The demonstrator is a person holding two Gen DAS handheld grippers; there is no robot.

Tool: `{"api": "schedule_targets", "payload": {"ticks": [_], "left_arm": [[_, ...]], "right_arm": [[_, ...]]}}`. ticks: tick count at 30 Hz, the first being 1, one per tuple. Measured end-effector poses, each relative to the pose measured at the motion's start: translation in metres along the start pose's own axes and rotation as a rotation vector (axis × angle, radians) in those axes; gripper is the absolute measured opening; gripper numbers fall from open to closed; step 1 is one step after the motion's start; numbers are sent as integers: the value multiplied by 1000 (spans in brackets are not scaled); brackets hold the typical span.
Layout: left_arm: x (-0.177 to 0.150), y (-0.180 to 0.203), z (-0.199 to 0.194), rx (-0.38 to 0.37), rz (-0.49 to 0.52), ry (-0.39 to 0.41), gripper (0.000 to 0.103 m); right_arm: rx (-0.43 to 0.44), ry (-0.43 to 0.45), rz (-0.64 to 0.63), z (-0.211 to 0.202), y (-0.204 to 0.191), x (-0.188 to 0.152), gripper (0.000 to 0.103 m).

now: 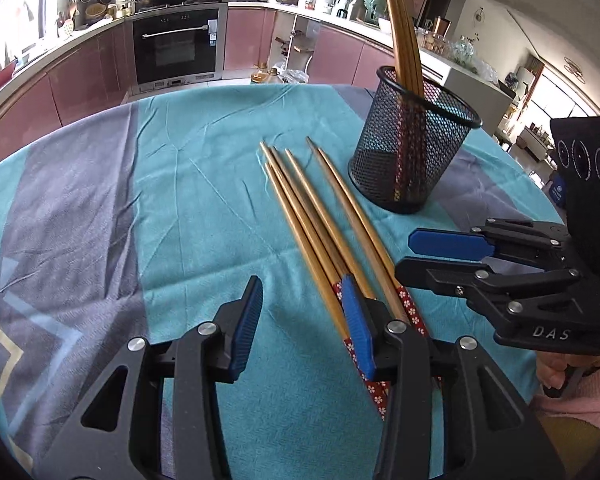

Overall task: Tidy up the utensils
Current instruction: 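Open and withdraw the left tool to the pile while the right tool does the same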

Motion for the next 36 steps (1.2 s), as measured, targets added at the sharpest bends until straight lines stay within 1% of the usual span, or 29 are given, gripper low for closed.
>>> {"api": "schedule_targets", "payload": {"ticks": [4,7,11,17,21,27,31,34,36], "left_arm": [[-3,2,6,14,16,-11,38],[-5,3,6,18,19,-17,35],[-3,3,7,17,15,-19,33],[-3,5,8,31,21,-23,30],[-3,2,10,39,13,-29,26],[3,-2,14,60,14,-38,26],[10,-4,21,59,10,-45,26],[16,-4,26,66,11,-48,22],[18,-4,29,72,11,-46,21]], "right_arm": [[-12,-7,4,4,-2,-2,30],[-27,-15,5,9,-3,-2,29],[-41,-24,8,11,3,-4,28],[-56,-28,8,11,8,-5,25],[-72,-36,0,7,11,-5,25],[-99,-40,-1,15,11,2,24],[-109,-36,3,23,10,10,24],[-112,-30,3,27,10,13,24],[-113,-26,10,28,12,14,21]]}}
Point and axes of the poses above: each gripper's, at about its wrist camera, not at the fingertips, and z roughly the way its jaws point, y to its right, x to its top, the point moved 5 cm from there along z, roughly the way its jaws point, and after that the axes turned 3 degrees about -x, right-handed, at the moved point
